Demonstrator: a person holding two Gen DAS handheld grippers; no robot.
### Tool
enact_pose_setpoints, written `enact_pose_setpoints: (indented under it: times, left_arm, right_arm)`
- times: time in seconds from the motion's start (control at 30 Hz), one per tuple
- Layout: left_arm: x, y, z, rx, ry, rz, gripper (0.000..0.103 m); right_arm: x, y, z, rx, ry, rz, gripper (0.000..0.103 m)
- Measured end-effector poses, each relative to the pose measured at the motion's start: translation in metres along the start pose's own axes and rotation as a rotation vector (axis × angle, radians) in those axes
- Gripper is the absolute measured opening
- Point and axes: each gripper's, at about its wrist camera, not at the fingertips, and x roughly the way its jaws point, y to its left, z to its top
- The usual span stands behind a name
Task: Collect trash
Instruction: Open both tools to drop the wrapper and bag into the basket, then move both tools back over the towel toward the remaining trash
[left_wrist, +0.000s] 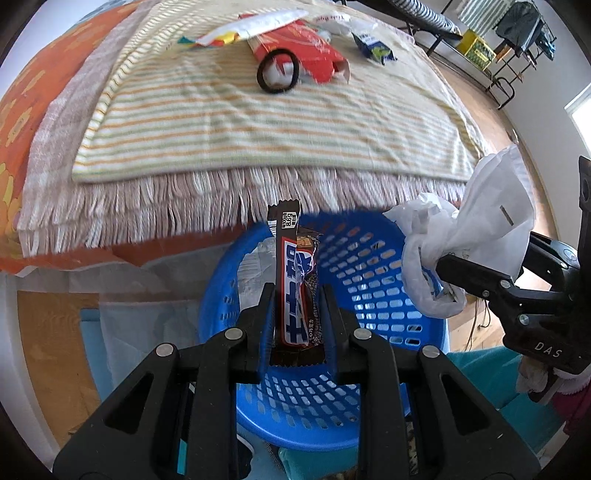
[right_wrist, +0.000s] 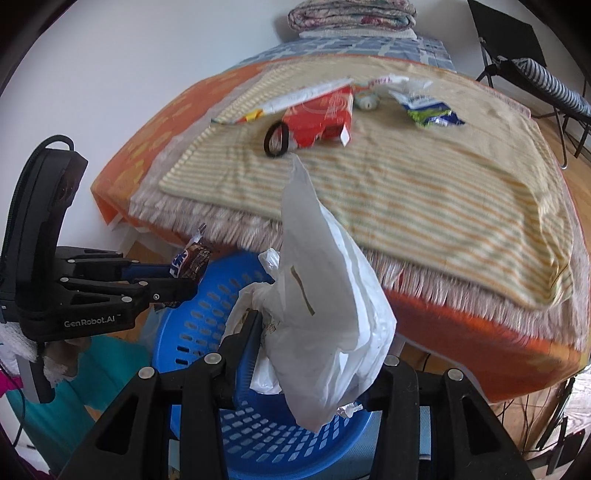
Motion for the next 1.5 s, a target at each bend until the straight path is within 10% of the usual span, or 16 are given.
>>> enact_pose_setpoints:
  times: [1.3, 1.5]
  left_arm:
    - [-0.011, 0.007, 0.011, -0.018, -0.055, 0.014, 0.036]
    - [-0.018, 0.010, 0.025, -0.020, -0.103, 0.025, 0.053]
  right_arm:
    - [-0.006, 0.000, 0.004, 0.002, -0.027, -0.046, 0.084]
    - [-0.013, -0.006, 0.015, 0.015, -0.065, -0.060, 0.090]
